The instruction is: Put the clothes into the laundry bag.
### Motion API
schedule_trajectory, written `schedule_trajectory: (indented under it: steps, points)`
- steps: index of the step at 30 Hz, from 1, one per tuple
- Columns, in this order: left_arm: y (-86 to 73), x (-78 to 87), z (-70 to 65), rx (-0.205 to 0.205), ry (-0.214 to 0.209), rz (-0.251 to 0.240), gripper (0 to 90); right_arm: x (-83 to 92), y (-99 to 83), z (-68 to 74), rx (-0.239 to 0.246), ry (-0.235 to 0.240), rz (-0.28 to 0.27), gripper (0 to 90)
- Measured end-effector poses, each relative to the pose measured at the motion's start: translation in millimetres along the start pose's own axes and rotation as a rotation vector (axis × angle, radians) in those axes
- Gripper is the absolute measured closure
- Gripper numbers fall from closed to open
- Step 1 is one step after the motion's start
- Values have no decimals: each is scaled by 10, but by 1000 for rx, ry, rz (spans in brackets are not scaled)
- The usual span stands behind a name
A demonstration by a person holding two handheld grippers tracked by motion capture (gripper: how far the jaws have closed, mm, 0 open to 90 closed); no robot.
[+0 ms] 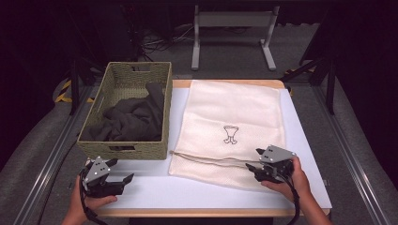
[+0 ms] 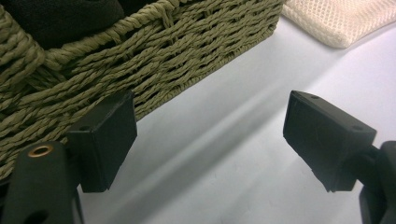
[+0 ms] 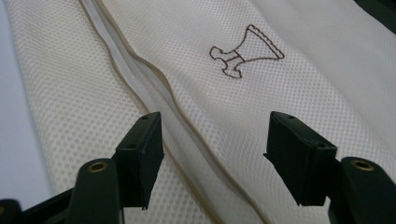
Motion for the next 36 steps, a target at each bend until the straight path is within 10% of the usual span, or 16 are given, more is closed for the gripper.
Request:
schedule_trajectory:
  steps: [16,25,36]
  points:
    - [51,30,-10,-9,-24,-27,167,-759,188,82,129,107,206,430]
    - [330,174,-66,-84,-17,-82,158,-932,267,58,13,210,189,834]
    - [875,259,48,-145,9,-106,107,-764,603,113,23,221,18,862]
Point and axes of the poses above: each handheld gripper's, and its own axes: x roughly backward along the jaws, y roughly out of its top, z roughly to its left, the point moved 5 cm from there along -x, roughly forward along the jaws, and after that the axes turned 7 degrees about -z, right-handed, at the moved point
